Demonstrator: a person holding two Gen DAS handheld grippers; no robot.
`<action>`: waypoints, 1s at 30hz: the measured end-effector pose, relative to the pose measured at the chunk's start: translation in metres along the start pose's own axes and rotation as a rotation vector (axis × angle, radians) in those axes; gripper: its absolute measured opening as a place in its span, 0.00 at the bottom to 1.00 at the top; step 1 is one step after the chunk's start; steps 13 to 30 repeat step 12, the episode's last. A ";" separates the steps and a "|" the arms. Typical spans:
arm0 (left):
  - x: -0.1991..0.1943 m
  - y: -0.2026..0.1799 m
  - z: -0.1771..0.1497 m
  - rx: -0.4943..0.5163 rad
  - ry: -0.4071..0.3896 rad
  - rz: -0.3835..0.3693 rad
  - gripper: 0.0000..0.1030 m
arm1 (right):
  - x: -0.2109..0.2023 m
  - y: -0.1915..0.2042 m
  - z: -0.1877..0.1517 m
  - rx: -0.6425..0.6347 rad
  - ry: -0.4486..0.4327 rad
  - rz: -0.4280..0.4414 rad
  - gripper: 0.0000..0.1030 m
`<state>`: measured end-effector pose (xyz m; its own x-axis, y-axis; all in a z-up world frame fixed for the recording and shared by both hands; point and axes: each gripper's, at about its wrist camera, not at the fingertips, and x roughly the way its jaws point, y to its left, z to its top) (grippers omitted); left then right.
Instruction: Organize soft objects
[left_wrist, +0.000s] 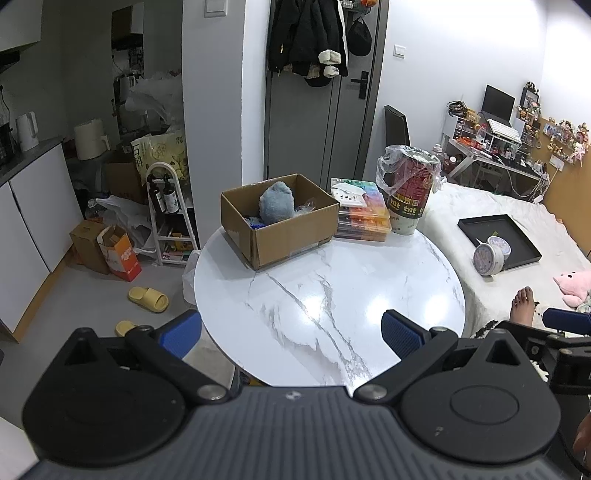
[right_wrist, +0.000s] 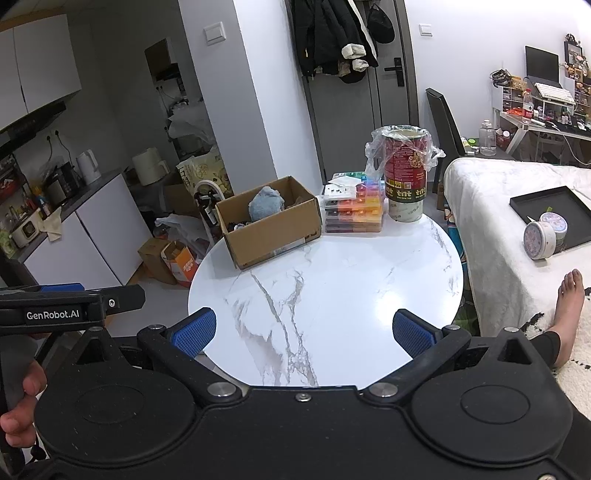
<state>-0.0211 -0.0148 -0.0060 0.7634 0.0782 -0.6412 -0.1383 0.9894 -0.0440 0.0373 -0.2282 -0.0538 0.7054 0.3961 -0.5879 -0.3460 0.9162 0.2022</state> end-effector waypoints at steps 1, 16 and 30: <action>0.000 0.000 0.000 0.000 0.000 0.000 1.00 | 0.000 0.000 -0.001 0.000 0.001 0.001 1.00; 0.002 0.004 0.002 -0.013 0.012 -0.030 1.00 | 0.005 0.001 -0.001 0.013 0.007 0.015 1.00; 0.002 0.004 0.002 -0.013 0.012 -0.030 1.00 | 0.005 0.001 -0.001 0.013 0.007 0.015 1.00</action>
